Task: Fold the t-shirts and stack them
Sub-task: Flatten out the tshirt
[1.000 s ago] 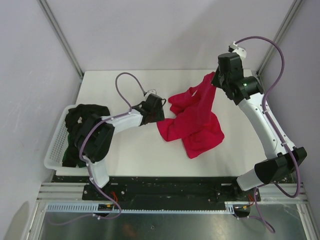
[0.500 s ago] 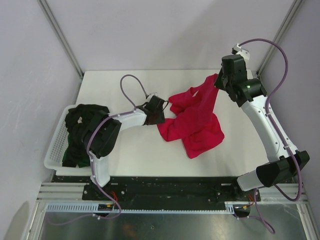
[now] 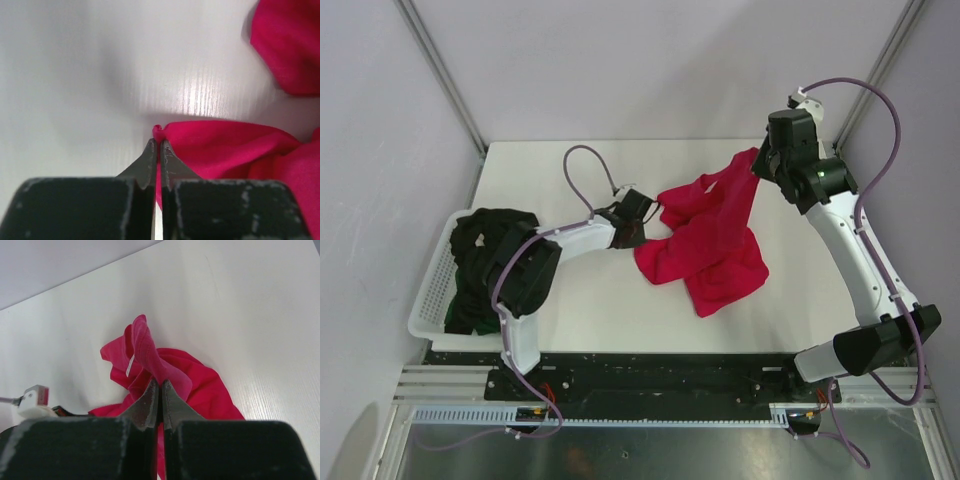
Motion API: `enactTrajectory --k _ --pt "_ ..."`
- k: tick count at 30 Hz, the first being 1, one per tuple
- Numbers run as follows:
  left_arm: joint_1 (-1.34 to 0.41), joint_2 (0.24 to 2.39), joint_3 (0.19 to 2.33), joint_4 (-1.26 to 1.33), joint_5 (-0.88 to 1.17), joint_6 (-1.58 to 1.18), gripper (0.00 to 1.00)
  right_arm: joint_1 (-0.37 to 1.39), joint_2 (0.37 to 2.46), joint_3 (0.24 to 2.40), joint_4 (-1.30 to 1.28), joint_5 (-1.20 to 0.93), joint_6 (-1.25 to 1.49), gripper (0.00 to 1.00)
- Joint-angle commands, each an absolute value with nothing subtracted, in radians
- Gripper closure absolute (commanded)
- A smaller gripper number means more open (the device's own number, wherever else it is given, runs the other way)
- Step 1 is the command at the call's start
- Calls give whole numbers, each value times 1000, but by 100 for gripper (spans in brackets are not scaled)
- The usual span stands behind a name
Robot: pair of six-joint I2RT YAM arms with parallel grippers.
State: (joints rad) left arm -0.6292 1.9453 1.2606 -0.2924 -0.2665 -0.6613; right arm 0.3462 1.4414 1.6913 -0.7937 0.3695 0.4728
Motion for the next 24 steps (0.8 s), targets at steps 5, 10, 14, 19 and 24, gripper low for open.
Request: enactTrajectory --k 5,10,14,19,24 --pt "-578 1496 1279 -390 -404 -603 100 267 1392 1836 -824 345 481 100" --pt "-573 1191 1285 -444 -449 -573 100 229 1313 1887 -864 327 512 100" --pt "-572 1047 1335 -493 -463 -552 100 224 1244 1926 -887 329 539 100" --pt "-572 944 1339 -531 -478 -552 100 224 1160 1876 -868 329 575 100" --pt "-564 944 1268 -533 -486 -577 100 224 1150 1748 -805 314 591 100"
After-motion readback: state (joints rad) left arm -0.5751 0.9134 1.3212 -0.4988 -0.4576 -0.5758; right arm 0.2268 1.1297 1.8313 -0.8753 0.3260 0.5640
